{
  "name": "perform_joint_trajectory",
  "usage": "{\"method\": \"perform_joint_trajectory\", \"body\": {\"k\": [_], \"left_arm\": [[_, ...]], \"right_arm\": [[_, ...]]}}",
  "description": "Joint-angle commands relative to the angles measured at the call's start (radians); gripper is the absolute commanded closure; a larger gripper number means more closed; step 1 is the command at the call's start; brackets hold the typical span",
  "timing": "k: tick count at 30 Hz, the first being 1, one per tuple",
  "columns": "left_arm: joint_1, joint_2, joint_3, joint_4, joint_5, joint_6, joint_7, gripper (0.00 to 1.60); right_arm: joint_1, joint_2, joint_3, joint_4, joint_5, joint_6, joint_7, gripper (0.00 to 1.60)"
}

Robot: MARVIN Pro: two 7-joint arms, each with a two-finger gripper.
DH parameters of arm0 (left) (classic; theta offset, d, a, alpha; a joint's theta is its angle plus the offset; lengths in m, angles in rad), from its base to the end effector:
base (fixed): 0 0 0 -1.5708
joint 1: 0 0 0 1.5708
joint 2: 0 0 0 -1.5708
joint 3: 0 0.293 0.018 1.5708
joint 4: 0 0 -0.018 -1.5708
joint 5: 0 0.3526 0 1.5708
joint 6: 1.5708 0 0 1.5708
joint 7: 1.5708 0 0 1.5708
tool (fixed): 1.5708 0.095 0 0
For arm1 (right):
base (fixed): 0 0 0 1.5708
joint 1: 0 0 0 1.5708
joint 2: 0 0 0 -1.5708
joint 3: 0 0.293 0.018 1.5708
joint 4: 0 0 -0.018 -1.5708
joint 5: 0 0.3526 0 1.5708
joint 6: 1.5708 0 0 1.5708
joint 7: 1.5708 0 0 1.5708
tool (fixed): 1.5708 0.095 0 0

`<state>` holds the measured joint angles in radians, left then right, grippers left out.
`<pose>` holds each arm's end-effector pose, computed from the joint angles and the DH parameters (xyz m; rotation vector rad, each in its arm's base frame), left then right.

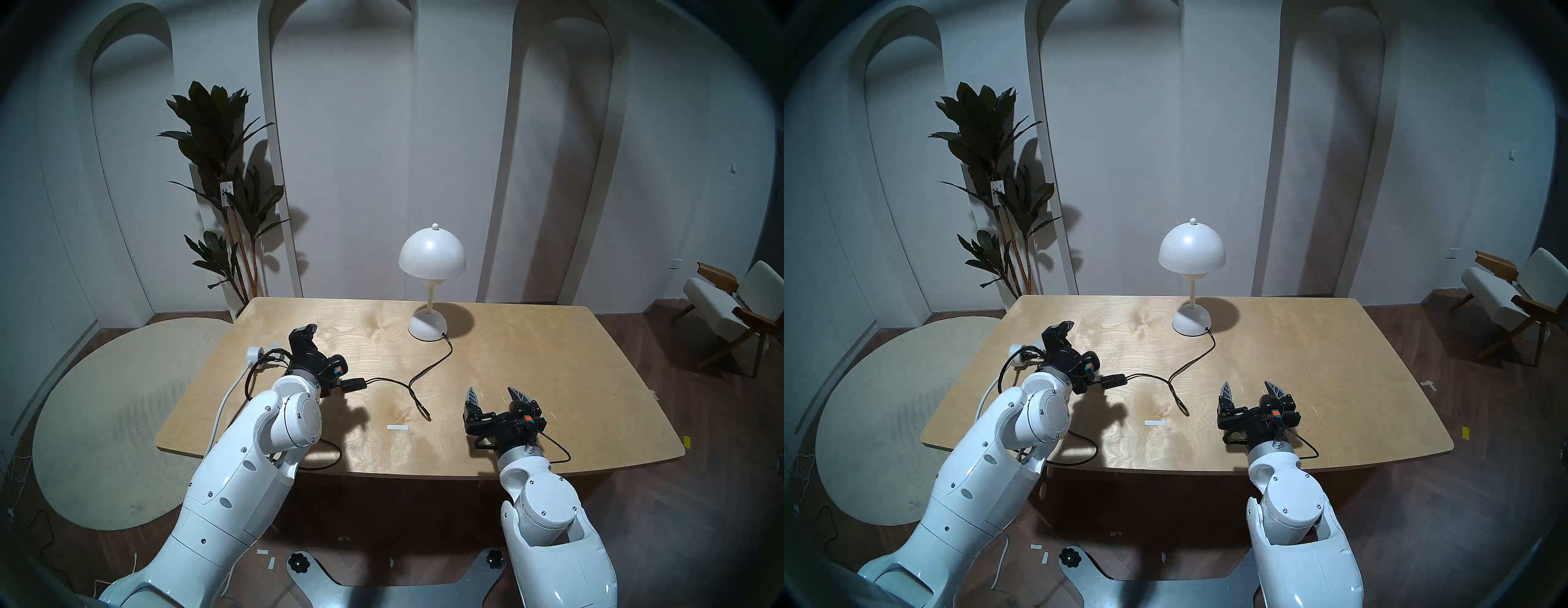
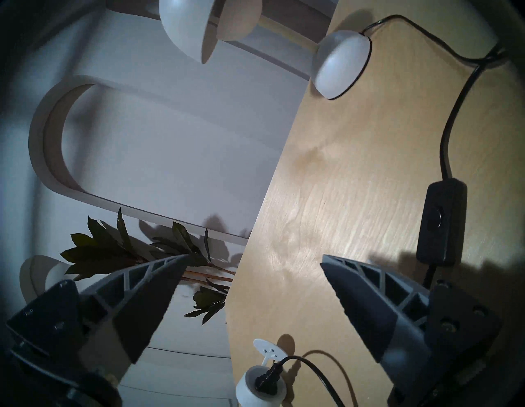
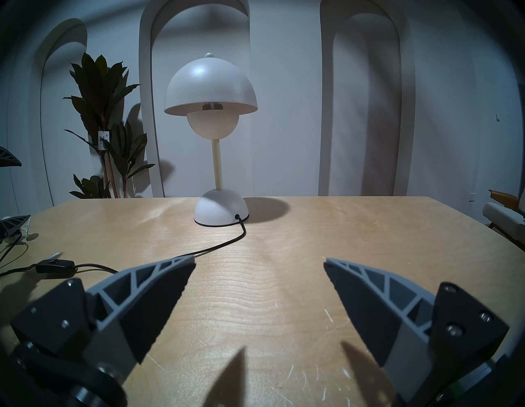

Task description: Turn on the table lamp by pressing the switch

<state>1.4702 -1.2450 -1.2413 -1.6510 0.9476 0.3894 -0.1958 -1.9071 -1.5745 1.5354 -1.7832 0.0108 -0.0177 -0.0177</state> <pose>0.4724 -0.0252 -0.2912 -1.6063 1.2182 -1.2932 0.3622 0.0153 -0.3539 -2.3167 0.0097 -2.0822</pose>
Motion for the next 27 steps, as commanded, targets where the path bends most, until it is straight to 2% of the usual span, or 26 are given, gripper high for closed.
{"method": "perform_joint_trajectory", "body": {"k": [1,7,13,21,27], "left_arm": [[-0.06,0.035,0.015,-0.048,0.063,0.026,-0.028,0.0],[-0.084,0.058,0.039,-0.061,0.106,0.049,-0.083,0.0],[-0.116,0.039,0.059,-0.034,0.134,0.079,-0.102,0.0],[-0.164,-0.054,0.085,0.12,0.145,0.101,-0.008,0.0],[-0.191,-0.087,0.103,0.225,0.149,0.097,0.045,0.0]], "right_arm": [[0.003,0.0,-0.001,-0.022,-0.001,-0.004,0.0,0.0],[0.003,0.0,-0.001,-0.022,-0.001,-0.004,0.0,0.0],[0.003,0.0,-0.001,-0.023,-0.001,-0.004,0.0,0.0],[0.003,0.0,-0.001,-0.023,-0.001,-0.004,0.0,0.0],[0.003,0.001,-0.001,-0.023,-0.001,-0.004,0.0,0.0]]}}
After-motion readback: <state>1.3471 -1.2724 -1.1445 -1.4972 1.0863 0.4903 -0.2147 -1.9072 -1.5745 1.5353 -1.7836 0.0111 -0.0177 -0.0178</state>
